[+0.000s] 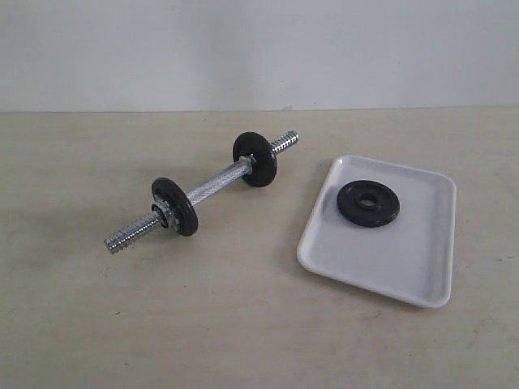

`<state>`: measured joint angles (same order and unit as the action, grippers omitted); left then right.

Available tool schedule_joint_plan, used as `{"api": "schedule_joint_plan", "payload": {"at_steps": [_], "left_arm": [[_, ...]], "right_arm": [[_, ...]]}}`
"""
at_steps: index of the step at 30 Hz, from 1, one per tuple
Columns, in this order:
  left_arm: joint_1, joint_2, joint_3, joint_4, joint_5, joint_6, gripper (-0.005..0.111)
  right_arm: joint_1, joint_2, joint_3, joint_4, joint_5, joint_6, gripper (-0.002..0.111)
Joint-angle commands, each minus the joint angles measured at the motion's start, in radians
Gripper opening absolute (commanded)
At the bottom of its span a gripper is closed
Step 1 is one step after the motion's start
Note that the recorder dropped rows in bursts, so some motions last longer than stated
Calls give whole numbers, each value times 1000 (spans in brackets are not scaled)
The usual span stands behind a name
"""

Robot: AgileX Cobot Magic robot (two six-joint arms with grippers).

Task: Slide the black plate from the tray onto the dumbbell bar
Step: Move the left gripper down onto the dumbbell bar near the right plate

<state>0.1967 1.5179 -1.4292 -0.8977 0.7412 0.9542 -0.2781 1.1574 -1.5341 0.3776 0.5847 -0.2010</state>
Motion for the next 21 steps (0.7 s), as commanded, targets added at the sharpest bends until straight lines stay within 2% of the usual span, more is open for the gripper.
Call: {"api": "schedule_joint_plan", "payload": {"at_steps": [1, 5, 8, 13, 18, 21], "left_arm": [[-145, 145, -9, 225, -129, -62, 84], [-223, 266, -14, 385, -216, -140, 84], [-249, 342, -32, 490, -254, -222, 84], [-249, 449, -105, 512, -256, -295, 84], [-249, 527, -151, 626, -215, -375, 84], [-249, 549, -151, 638, -186, -416, 84]], "right_arm": [[-2, 17, -4, 24, 88, -44, 104], [-2, 19, -2, 13, 145, -55, 104], [-2, 20, -2, -14, 165, -55, 104], [-2, 42, 30, -91, 175, -55, 104], [-2, 75, 174, -103, 88, -55, 104], [-2, 94, 250, -103, 66, -55, 104]]}}
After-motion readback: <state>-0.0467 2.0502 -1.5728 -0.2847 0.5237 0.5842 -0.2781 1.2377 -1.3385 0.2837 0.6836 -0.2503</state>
